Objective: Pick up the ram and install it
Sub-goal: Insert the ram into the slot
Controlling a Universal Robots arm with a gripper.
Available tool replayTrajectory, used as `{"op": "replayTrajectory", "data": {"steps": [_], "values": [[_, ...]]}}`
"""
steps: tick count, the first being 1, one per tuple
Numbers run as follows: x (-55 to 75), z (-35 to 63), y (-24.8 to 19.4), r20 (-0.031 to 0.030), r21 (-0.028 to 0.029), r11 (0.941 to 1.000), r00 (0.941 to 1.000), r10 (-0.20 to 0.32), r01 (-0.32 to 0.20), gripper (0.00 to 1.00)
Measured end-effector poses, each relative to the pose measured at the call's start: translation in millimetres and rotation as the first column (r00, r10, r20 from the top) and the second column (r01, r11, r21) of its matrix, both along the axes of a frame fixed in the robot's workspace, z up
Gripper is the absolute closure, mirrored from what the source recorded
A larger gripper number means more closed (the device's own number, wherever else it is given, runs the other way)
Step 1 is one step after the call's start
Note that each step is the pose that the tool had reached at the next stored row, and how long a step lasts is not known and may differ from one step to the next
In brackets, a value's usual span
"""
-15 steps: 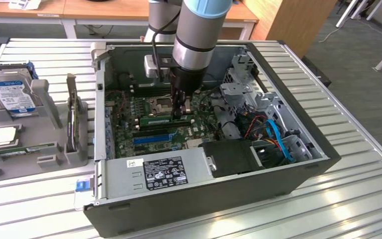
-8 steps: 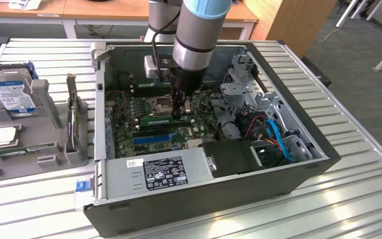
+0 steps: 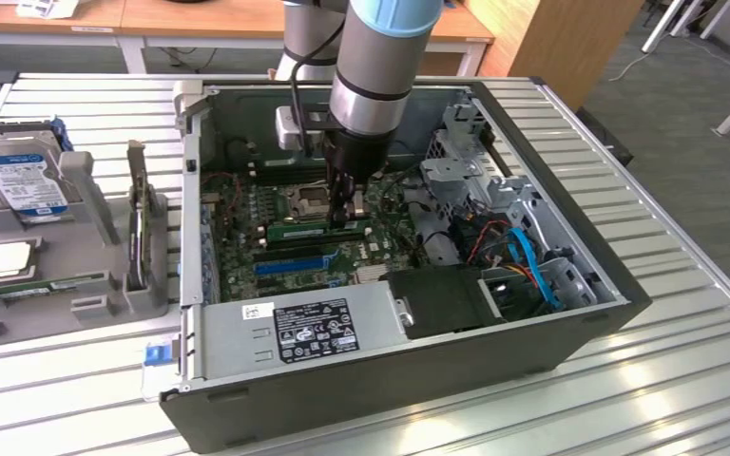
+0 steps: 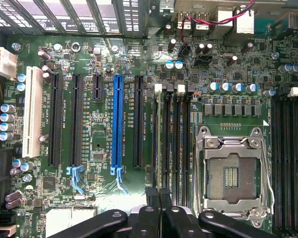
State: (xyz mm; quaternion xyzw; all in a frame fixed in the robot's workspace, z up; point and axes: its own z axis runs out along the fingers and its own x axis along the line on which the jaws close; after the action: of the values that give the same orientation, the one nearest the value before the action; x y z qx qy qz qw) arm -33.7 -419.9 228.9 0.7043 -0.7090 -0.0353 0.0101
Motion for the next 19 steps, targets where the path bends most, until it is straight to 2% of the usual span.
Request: {"op": "replayTrajectory", "data": {"steps": [19], "values": [[0.6,-1.2,0.0,0.0,0.0,1.0,1.0,0.0,0.0,0.88]]}}
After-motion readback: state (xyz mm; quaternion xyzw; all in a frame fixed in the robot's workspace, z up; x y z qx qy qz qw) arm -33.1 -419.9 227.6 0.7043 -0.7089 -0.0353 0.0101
